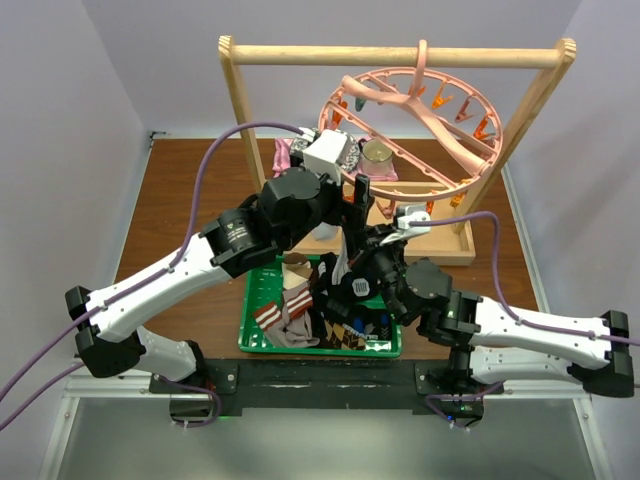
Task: Clip the socks to the hanger
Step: Clamp the sock onto the hanger.
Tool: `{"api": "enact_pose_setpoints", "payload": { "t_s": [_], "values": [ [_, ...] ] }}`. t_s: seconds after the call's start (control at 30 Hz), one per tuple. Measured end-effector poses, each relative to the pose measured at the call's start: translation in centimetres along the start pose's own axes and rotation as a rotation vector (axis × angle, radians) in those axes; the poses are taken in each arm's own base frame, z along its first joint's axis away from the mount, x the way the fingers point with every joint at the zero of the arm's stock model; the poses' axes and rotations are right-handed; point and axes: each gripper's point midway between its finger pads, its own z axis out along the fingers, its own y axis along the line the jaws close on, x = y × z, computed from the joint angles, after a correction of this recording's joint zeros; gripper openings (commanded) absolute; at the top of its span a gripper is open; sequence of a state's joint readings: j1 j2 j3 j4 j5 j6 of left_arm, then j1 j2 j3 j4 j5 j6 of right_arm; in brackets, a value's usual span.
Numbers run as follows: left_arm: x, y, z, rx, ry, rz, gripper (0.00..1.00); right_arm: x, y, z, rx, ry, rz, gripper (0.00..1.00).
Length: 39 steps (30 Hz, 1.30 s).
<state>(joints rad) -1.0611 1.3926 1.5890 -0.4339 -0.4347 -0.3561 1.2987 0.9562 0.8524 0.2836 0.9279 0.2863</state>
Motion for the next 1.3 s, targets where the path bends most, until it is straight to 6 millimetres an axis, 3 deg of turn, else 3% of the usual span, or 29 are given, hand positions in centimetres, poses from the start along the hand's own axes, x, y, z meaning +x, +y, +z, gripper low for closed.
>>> {"api": "enact_pose_setpoints", "payload": {
  "t_s": [0.17,0.3,0.4,0.7,1.07,1.3],
  "values": [
    [-0.5,1.1,0.0,-0.034,-0.017,-0.005,0.99,1.1,1.9,1.2,-0.028,0.032,-0.028,0.06],
    [-0.4,1.9,0.1,-0.057,-0.019,0.000,0.99,1.6,3.4,1.8,-0.057,0.051,-0.028,0.38],
    [-0.2,2.6,0.3,-0.074,-0.014,0.001,0.99,1.5,3.9,1.9,-0.068,0.061,-0.027,0.52],
    [0.0,4.7,0.8,-0.127,-0.012,0.022,1.00,-0.2,2.2,0.4,-0.051,0.082,-0.025,0.60],
    [-0.7,6.5,1.1,-0.172,-0.031,0.013,1.00,-5.4,-3.4,-3.7,0.034,0.057,0.014,0.60],
    [-1.1,7.7,0.7,-0.196,-0.045,0.004,1.00,-7.5,-5.7,-4.5,0.116,0.025,-0.002,0.61]
  ]
}}
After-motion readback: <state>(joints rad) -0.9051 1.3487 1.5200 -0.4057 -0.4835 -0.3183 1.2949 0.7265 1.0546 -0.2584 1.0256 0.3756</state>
